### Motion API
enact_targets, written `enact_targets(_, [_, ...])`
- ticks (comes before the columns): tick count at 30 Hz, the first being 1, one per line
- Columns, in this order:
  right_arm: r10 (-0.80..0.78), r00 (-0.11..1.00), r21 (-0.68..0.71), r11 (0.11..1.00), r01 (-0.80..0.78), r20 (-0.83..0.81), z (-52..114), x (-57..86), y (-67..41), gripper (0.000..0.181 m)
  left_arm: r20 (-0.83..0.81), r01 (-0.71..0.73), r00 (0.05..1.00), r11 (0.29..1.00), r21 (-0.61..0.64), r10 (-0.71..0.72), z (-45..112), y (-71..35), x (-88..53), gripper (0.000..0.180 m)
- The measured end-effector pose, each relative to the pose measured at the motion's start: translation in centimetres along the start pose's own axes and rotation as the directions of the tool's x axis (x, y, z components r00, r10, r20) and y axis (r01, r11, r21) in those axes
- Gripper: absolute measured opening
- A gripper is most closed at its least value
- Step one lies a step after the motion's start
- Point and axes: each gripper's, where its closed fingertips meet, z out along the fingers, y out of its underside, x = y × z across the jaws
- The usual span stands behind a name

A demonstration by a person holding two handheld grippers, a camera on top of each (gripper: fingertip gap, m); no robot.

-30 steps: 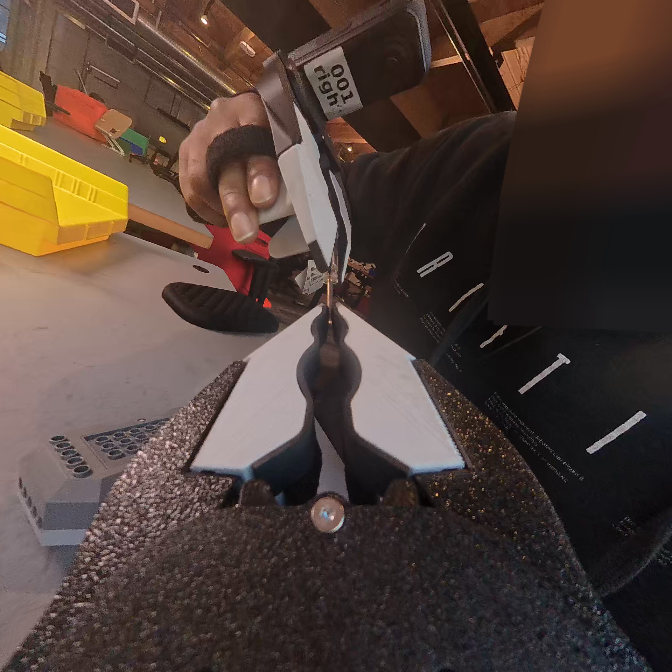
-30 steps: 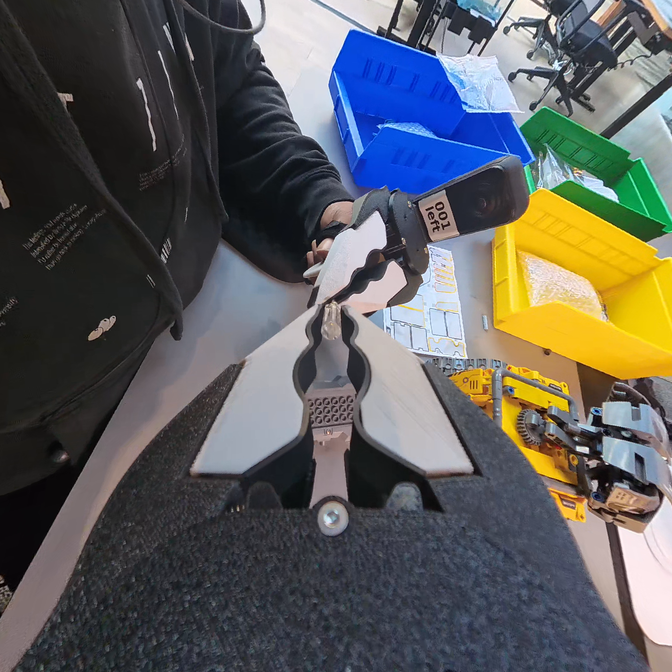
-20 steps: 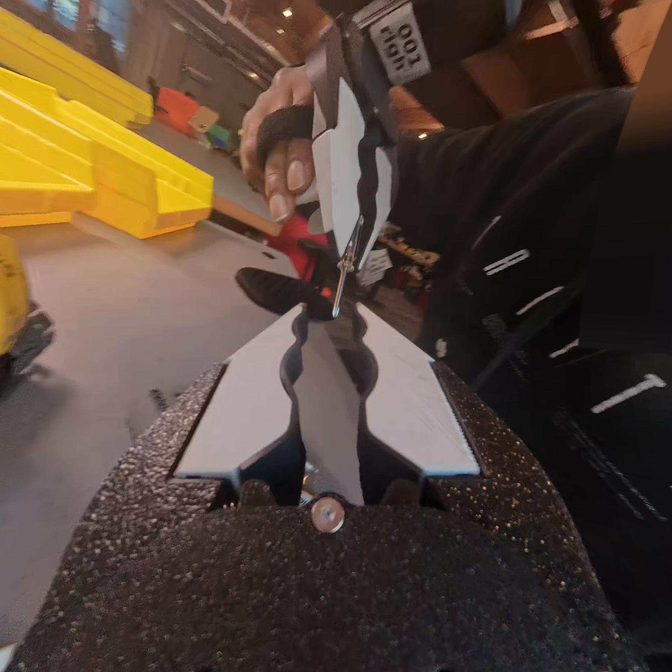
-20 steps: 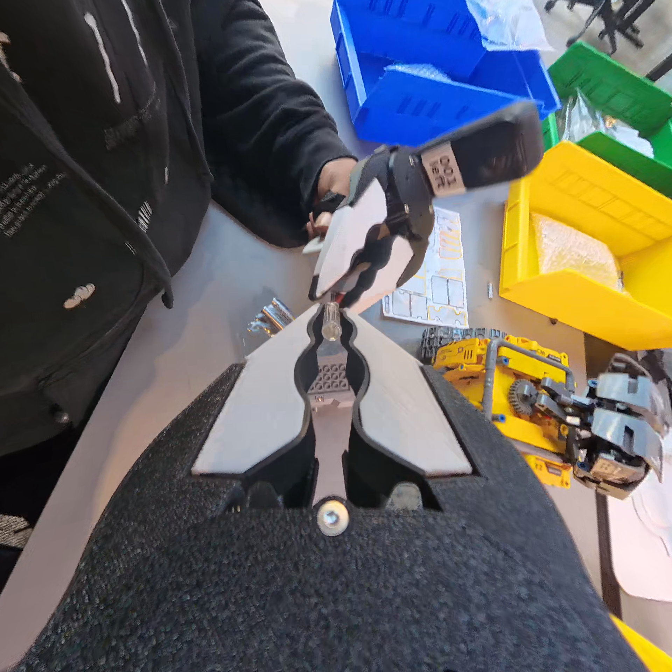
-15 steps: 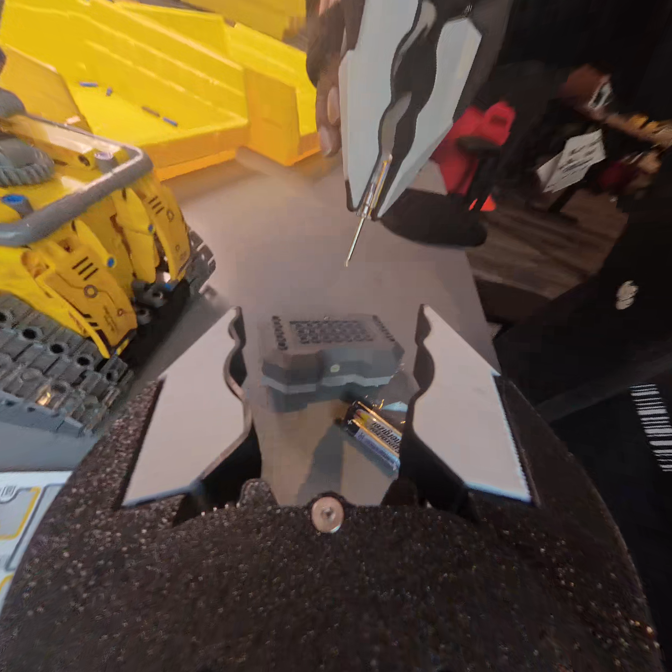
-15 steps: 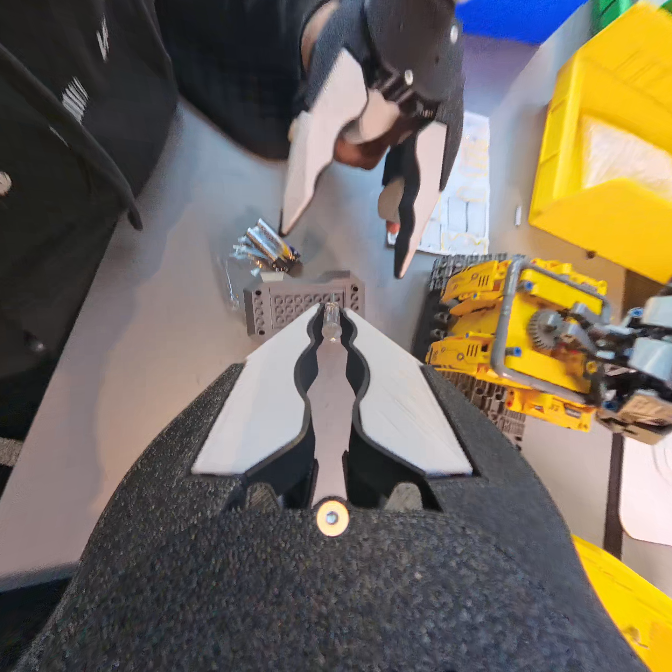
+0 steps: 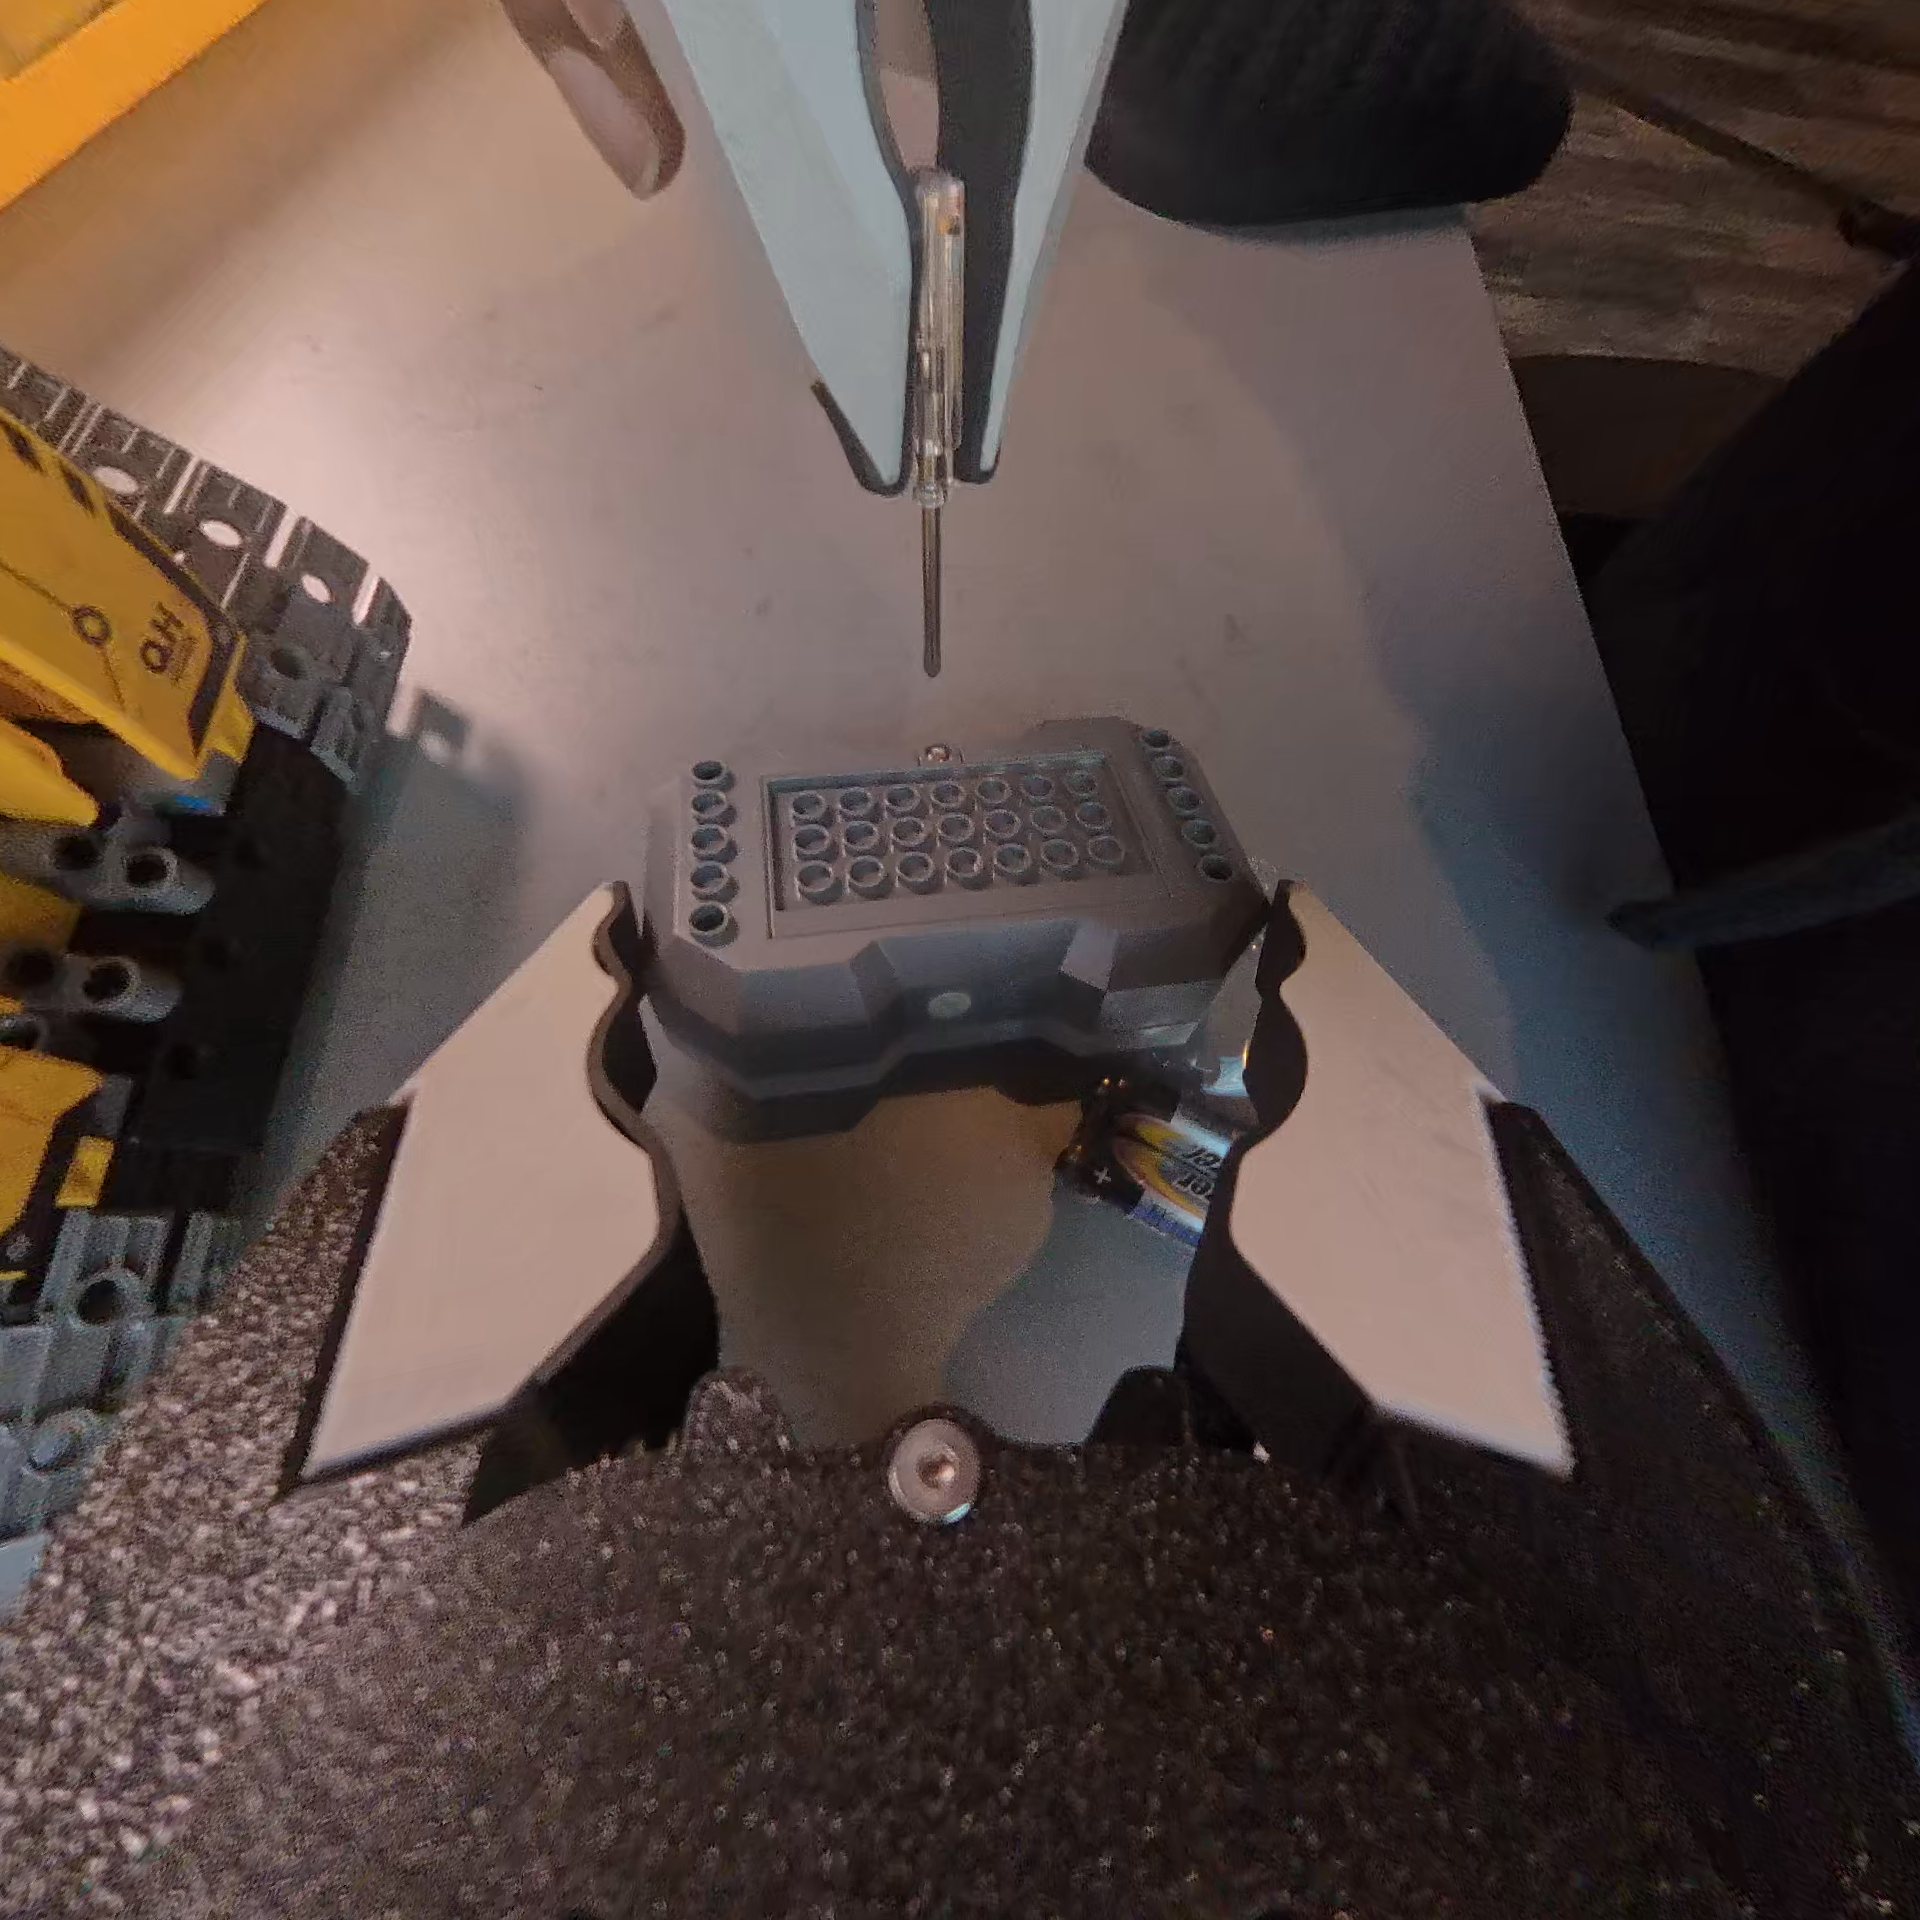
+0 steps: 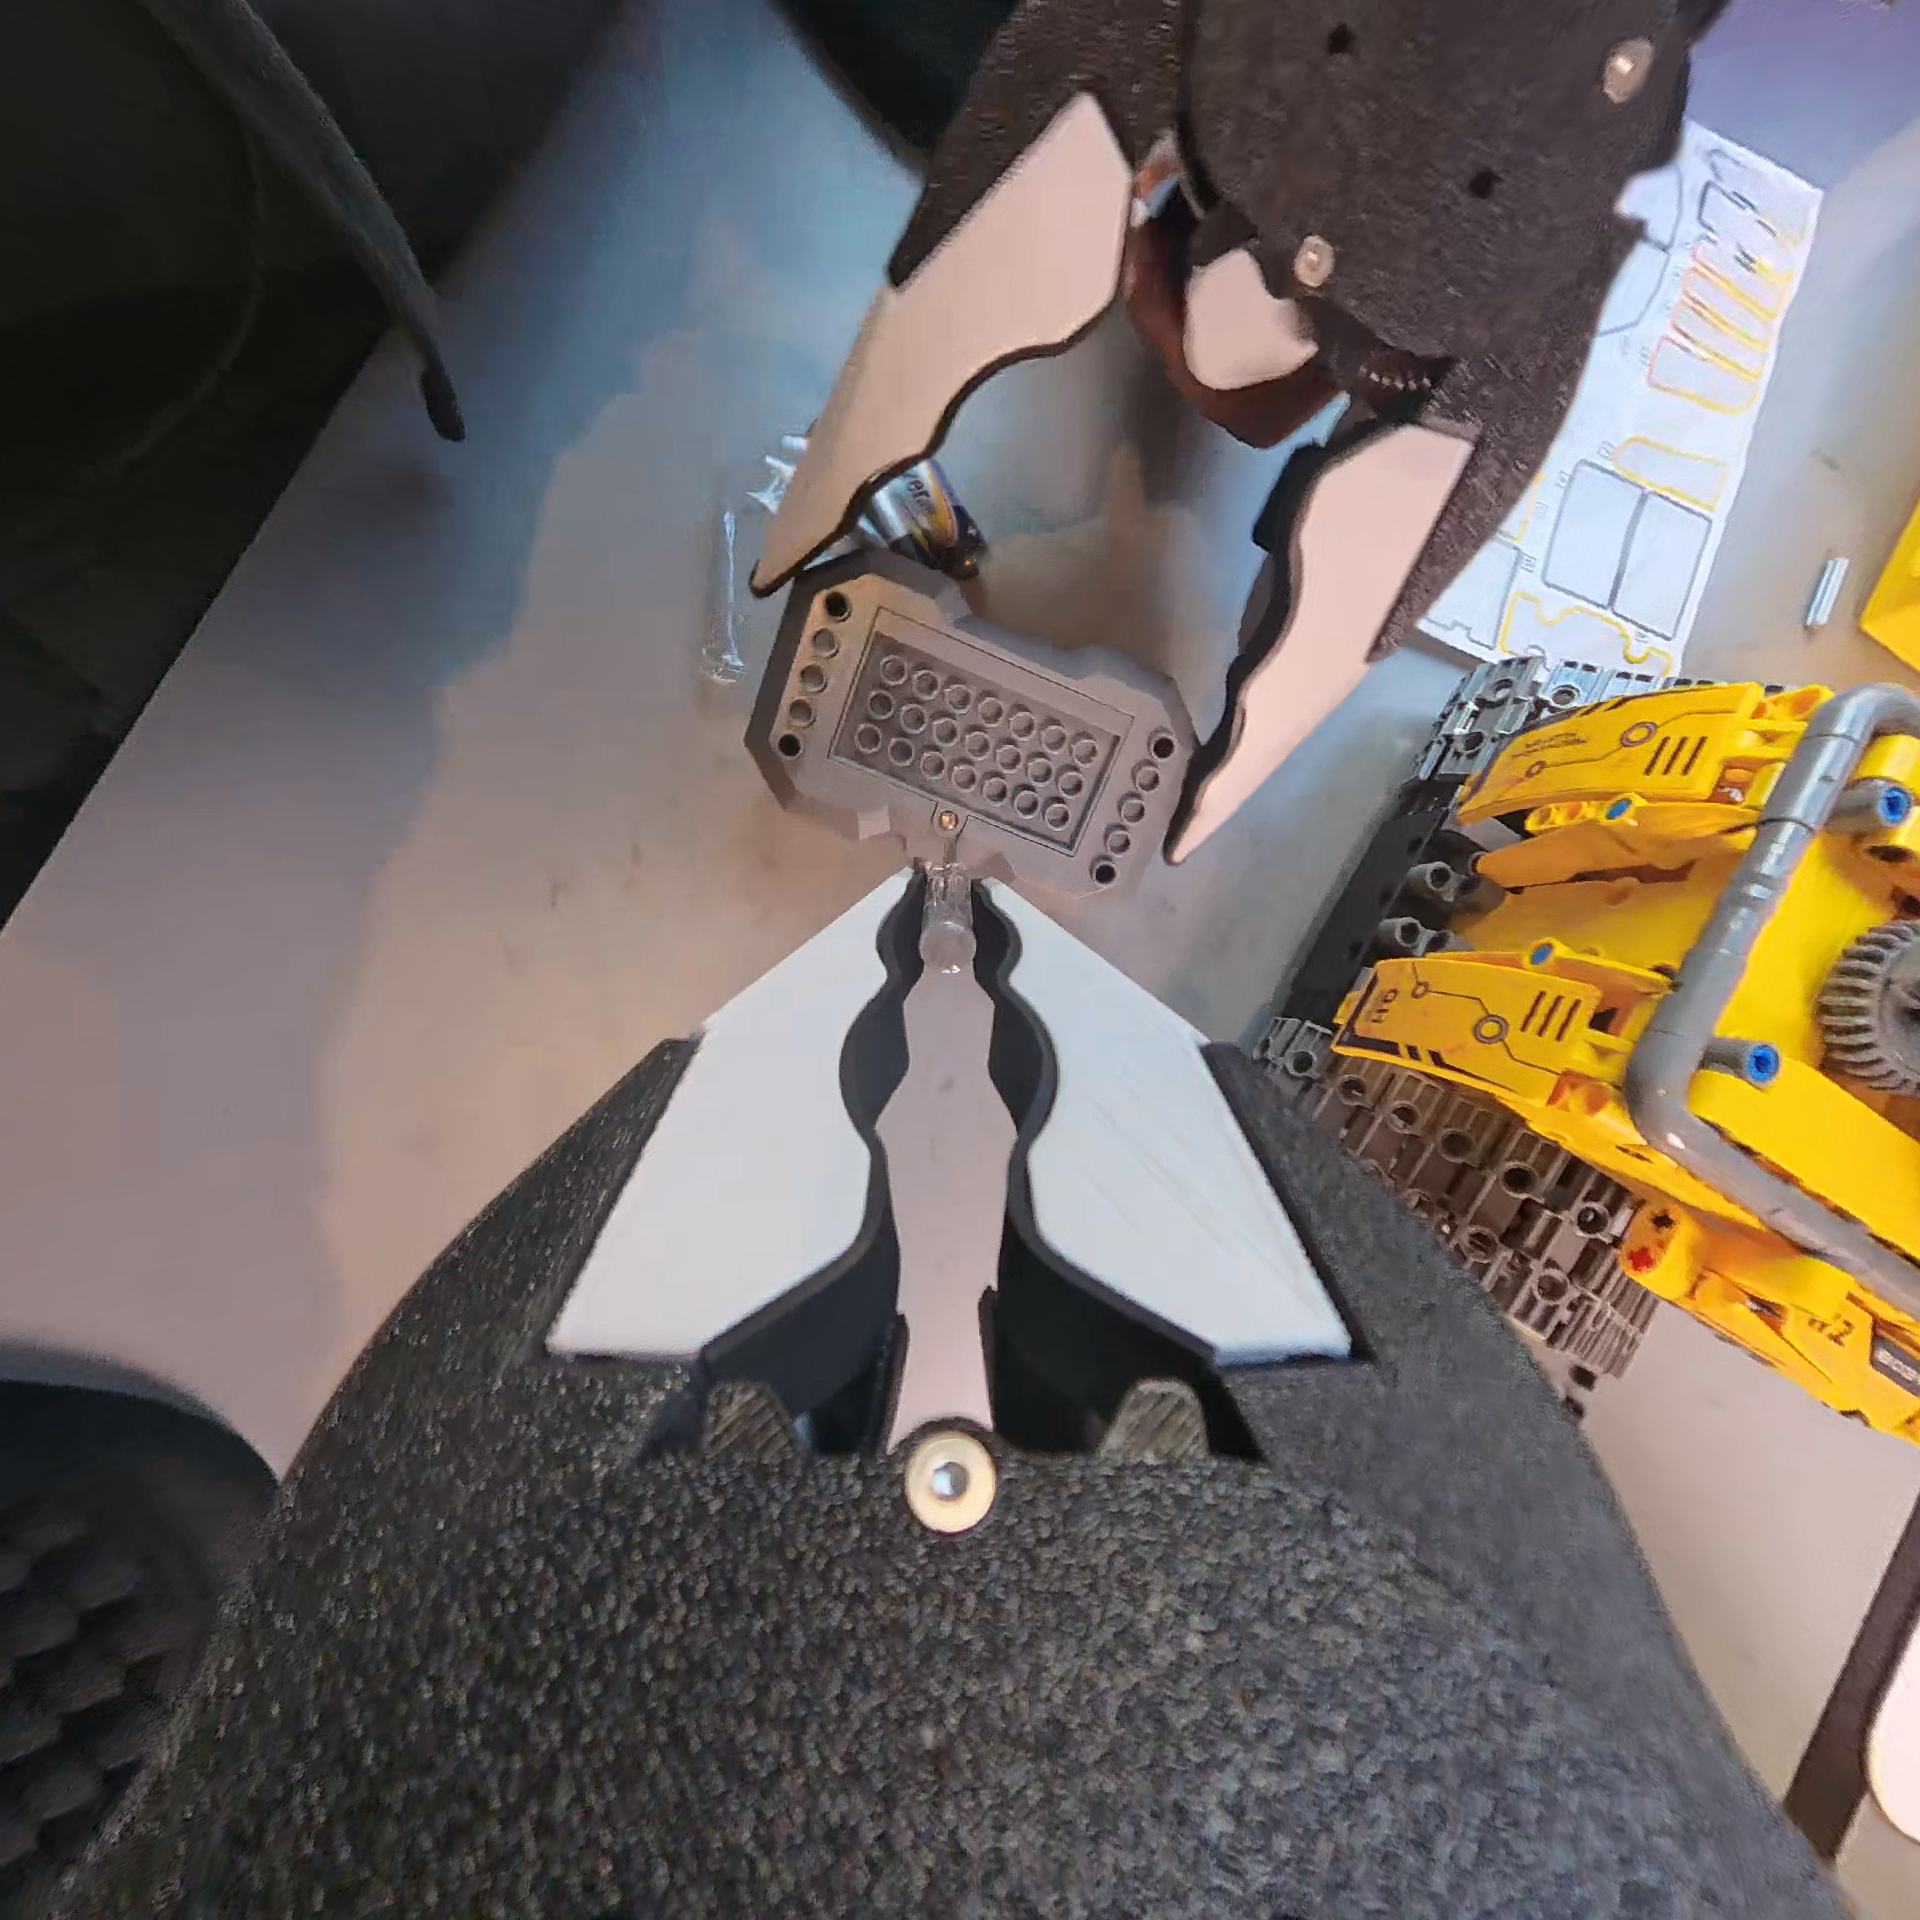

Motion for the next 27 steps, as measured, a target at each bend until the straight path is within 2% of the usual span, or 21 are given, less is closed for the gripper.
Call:
enact_targets(7, [-0.15,0.988,-0.013,0.988,0.151,0.047,0.4,-0.4,-0.3,0.007,-0.162,-0.074,0.984,0.997,0.003,0.073,0.0,-0.2,-0.1,0.116])
enact_targets(12, [-0.194,0.979,-0.018,0.98,0.196,0.069,0.8,-0.3,-0.5,0.007,-0.163,-0.076,0.984,0.997,0.01,0.077,0.1,-0.2,-0.1,0.116])
enact_targets(27, [-0.201,0.976,-0.029,0.979,0.204,0.085,1.3,-0.2,-0.1,0.007,-0.162,-0.086,0.983,0.996,0.007,0.086,0.0,-0.1,-0.1,0.116])
